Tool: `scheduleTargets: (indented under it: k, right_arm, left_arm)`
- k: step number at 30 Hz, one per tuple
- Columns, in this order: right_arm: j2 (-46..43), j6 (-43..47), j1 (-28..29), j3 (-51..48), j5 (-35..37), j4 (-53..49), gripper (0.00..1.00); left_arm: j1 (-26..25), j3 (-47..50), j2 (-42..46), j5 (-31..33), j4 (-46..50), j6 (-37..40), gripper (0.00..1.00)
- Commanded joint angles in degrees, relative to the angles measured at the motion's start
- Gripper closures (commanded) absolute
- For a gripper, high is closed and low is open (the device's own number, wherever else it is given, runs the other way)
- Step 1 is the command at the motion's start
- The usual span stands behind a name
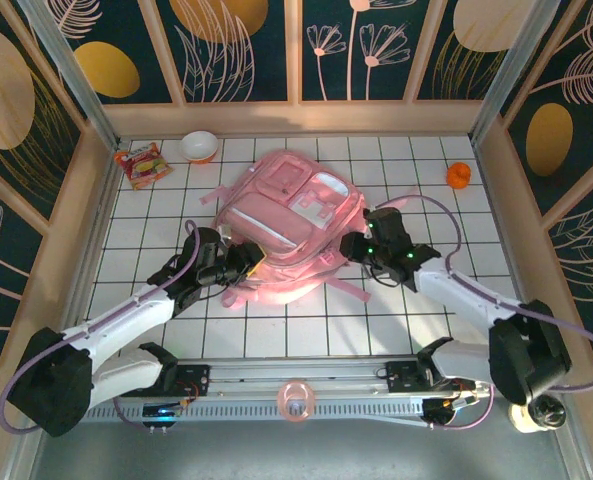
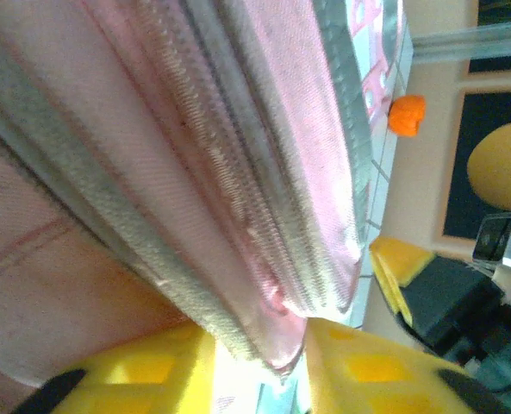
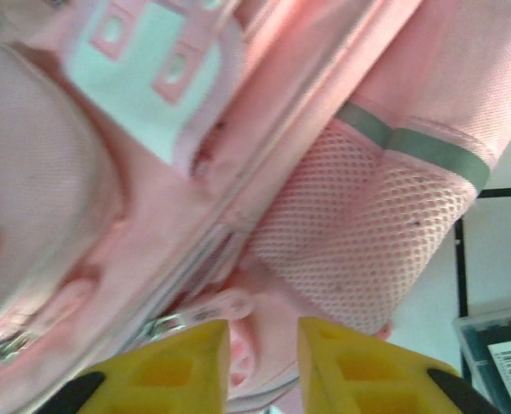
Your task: Pack the student bag
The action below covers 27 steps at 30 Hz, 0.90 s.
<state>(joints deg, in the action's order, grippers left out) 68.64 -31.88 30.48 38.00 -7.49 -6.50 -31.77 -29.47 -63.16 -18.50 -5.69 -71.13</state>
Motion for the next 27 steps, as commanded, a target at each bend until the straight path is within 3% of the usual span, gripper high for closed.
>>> scheduleTargets:
  k: [1,4,9,13,17,20,27]
  right_arm:
    - [-3.9,-0.9,0.5,-3.3,-4.3,3.8,0.69]
    - [-7.7,-2.5,0.5,-6.0,-5.6,6.3,0.67]
    - [-11.4,-4.2,0.5,-8.9,-7.0,9.6,0.64]
    - [-11.8,-5.0,0.5,-10.0,-7.7,11.0,0.64]
    - [-12.2,-5.5,0.5,-11.2,-8.2,14.0,0.63]
    - [-14.6,-5.4,0.5,-11.6,-4.4,15.0,0.63]
    - [-24.3,-0.3,1.9,-12.9,5.2,15.8,0.63]
  left_arm:
    - [0.5,-3.6,1.4,1.5,-0.1,4.4,0.57]
    - [0.5,-6.1,2.1,3.7,2.3,11.0,0.52]
    - [0.5,-12.7,4.4,8.4,8.2,33.9,0.49]
    - [0.5,-15.1,6.8,6.7,9.5,54.5,0.47]
    - [0.4,-14.7,7.4,0.4,10.3,74.2,0.46]
    - [0.5,-16.0,6.6,-2.8,15.9,94.1,0.43]
    - [0.4,-17.1,0.9,-1.0,20.2,114.2,0.36]
